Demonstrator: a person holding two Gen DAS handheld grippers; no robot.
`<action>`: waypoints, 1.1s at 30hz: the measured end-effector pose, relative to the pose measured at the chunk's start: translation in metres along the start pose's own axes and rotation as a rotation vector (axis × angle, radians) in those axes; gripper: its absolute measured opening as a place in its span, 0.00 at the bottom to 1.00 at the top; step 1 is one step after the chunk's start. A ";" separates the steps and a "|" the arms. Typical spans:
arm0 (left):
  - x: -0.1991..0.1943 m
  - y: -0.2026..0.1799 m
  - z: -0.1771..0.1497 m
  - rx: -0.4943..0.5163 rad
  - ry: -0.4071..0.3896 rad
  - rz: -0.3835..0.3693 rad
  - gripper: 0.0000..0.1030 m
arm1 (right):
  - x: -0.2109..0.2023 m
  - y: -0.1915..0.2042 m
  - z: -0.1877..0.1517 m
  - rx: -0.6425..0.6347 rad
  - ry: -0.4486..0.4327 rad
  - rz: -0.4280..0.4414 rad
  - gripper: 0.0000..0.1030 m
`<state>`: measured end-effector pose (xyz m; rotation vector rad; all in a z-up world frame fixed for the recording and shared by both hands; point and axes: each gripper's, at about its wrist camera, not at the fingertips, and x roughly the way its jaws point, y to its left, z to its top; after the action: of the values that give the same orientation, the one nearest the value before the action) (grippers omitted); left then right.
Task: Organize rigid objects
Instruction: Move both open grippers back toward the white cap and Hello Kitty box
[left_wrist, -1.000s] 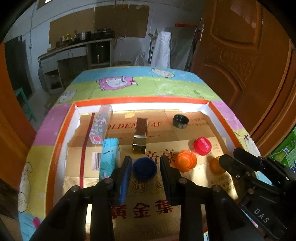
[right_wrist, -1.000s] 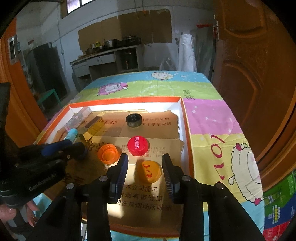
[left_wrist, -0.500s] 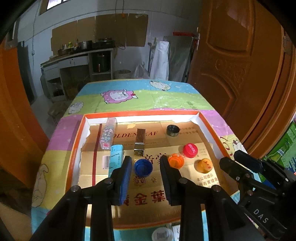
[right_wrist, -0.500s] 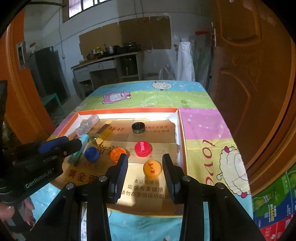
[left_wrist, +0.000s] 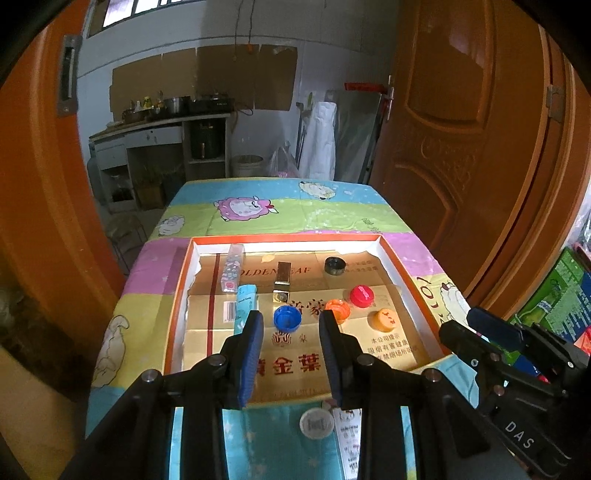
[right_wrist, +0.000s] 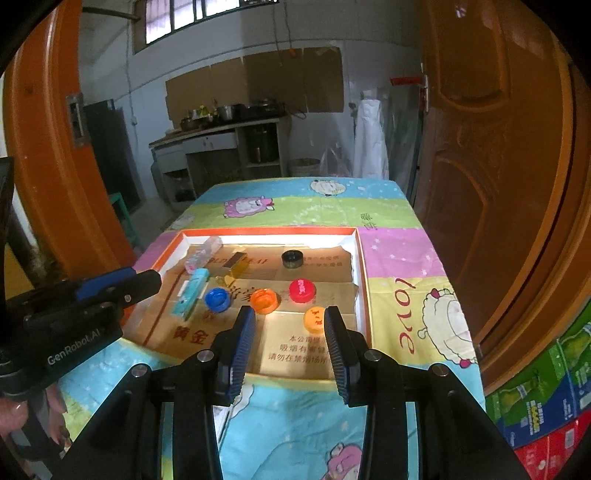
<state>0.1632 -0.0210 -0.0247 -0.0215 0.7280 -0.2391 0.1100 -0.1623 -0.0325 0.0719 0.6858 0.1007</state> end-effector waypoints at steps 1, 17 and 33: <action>-0.003 0.000 -0.001 -0.001 -0.002 -0.001 0.30 | -0.003 0.001 -0.001 -0.001 0.000 0.000 0.39; -0.036 0.027 -0.043 -0.047 0.003 -0.003 0.30 | -0.021 0.044 -0.052 -0.036 0.070 0.012 0.49; -0.022 0.061 -0.081 -0.078 0.076 -0.016 0.30 | 0.041 0.075 -0.093 -0.058 0.201 -0.037 0.50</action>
<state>0.1065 0.0486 -0.0769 -0.0926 0.8124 -0.2282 0.0774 -0.0801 -0.1221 -0.0067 0.8837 0.0924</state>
